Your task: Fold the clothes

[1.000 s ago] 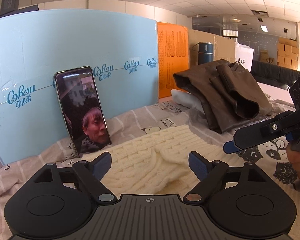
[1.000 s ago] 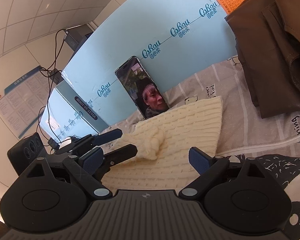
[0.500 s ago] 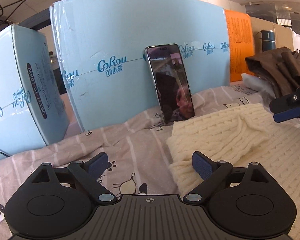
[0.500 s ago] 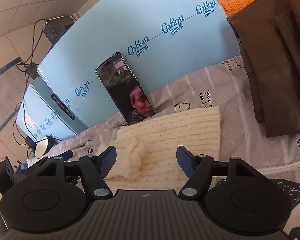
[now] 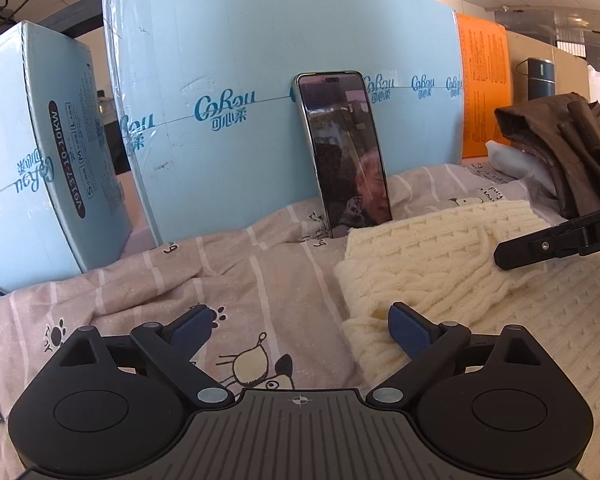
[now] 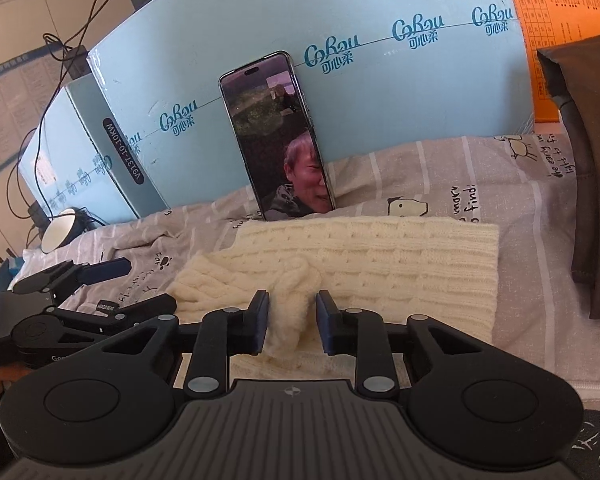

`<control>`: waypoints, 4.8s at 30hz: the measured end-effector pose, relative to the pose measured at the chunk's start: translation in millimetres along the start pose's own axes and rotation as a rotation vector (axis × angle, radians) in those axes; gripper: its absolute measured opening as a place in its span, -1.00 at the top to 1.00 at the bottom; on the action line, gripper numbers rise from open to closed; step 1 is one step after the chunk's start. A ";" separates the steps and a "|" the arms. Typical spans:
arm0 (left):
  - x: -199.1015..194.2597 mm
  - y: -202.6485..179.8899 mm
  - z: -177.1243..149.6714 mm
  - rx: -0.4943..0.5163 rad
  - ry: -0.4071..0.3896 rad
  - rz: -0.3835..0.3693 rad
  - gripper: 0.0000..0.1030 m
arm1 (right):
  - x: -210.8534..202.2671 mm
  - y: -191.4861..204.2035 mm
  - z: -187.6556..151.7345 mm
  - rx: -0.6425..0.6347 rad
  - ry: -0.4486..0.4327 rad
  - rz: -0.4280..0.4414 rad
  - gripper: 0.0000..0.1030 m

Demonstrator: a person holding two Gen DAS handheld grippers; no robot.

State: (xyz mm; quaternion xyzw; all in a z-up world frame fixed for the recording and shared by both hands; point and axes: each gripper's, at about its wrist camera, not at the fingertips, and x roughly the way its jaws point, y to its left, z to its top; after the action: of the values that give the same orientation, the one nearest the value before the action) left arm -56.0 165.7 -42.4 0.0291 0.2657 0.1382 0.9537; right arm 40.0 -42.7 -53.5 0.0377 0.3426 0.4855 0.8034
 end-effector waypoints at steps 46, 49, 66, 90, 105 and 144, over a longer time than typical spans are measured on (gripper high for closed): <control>-123.4 -49.4 -65.9 0.259 -0.040 -0.125 -1.00 | -97.0 58.2 -93.0 -0.481 0.017 0.016 -0.84; -132.7 -48.3 -62.7 0.269 -0.085 -0.118 -1.00 | -105.7 59.9 -98.6 -0.504 0.012 0.007 -0.84; -190.1 -101.5 -99.6 0.577 -0.062 -0.405 -1.00 | -162.0 51.8 -123.7 -0.584 0.079 0.060 -0.92; -140.3 -46.7 -21.4 0.421 -0.302 -0.418 0.68 | -160.8 48.3 -64.9 -0.682 -0.199 0.117 0.70; -0.3 -25.7 25.9 0.308 -0.145 -0.329 0.66 | -29.5 0.4 14.0 -0.657 -0.181 -0.076 0.69; -24.5 -1.6 -8.6 -0.162 -0.005 -0.217 -0.35 | -14.0 -27.2 11.5 -0.498 -0.138 -0.150 0.32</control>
State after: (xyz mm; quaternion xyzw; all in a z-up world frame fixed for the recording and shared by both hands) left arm -80.2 157.1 -37.8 -0.0764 0.2530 0.0552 0.9629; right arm 63.1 -65.2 -48.3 -0.1535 0.1587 0.4903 0.8431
